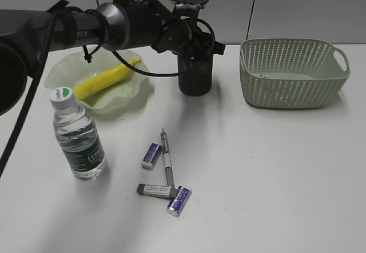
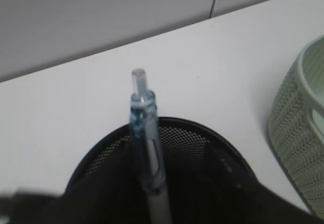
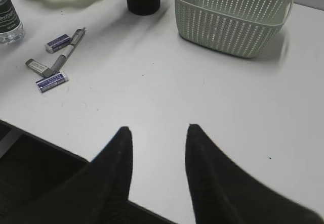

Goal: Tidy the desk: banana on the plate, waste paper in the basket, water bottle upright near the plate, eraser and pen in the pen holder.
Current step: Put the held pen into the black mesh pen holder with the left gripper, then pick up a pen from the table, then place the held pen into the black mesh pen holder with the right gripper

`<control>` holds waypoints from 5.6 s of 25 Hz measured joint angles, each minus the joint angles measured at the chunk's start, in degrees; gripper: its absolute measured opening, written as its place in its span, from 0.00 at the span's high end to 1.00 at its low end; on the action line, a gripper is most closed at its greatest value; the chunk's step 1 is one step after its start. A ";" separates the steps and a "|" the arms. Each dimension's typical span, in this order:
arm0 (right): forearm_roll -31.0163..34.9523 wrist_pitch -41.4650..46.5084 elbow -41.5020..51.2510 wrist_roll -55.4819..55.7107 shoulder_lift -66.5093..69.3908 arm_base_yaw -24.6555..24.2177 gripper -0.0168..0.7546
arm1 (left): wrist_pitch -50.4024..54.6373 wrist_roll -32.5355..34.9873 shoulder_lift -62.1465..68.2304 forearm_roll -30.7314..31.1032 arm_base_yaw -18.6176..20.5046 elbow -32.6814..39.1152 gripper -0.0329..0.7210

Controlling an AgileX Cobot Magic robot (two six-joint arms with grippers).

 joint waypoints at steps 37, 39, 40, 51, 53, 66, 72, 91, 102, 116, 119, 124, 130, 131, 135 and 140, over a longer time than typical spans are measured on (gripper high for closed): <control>0.00 0.10 0.00 0.07 -0.10 0.00 0.60 | 50.96 17.51 -63.79 -17.90 -5.14 35.33 0.39; 0.00 0.10 0.00 0.07 -0.10 0.00 0.60 | 50.73 17.77 -71.52 -18.46 -5.14 46.49 0.39; 0.00 0.10 0.00 0.07 -0.10 0.00 0.60 | 49.73 17.83 -76.02 -18.74 -5.14 52.34 0.39; 0.00 0.04 -0.06 -0.48 1.54 0.00 0.60 | 24.47 17.89 -128.55 -19.11 -5.14 87.26 0.39; 1.25 -0.64 -0.42 -2.91 5.89 0.00 0.60 | 19.89 17.89 -134.15 -18.85 -5.14 89.18 0.39; 15.98 -14.70 -24.37 -17.90 65.78 0.00 0.60 | 35.82 17.94 -139.00 -18.60 -5.20 82.27 0.48; 12.26 -14.76 -38.65 -14.09 85.17 5.57 0.60 | 42.05 18.60 -139.00 -21.35 -5.20 83.94 0.51; 5.36 3.25 -71.96 14.18 131.97 18.13 0.53 | 42.05 24.62 -139.00 -21.55 -5.20 83.94 0.51; 7.94 1.51 -72.22 14.31 136.26 18.16 0.61 | 42.05 24.67 -139.00 -21.55 -5.20 83.94 0.51; -7.46 2.20 -76.23 20.54 129.82 18.28 0.83 | 42.05 24.67 -139.00 -21.50 -5.20 83.94 0.51; -14.43 -4.08 -76.23 25.16 124.31 18.28 0.83 | 42.05 24.67 -139.00 -21.50 -5.20 83.94 0.51; -38.03 -19.02 -71.41 44.56 117.54 17.88 0.83 | 42.05 24.67 -139.00 -21.50 -5.20 83.94 0.51; -71.34 -36.30 -59.81 79.19 118.65 14.11 0.83 | 42.05 24.67 -139.00 -21.50 -5.20 83.94 0.51; -75.21 -36.58 -59.27 85.06 119.35 13.27 0.83 | 42.05 24.67 -139.00 -21.50 -5.20 83.94 0.51; -91.17 -39.34 -58.72 101.80 121.67 9.59 0.83 | 42.05 24.67 -139.00 -21.50 -5.20 83.94 0.51; -101.81 -41.32 -59.18 112.70 124.59 7.69 0.83 | 42.05 24.67 -139.00 -21.50 -5.20 83.94 0.51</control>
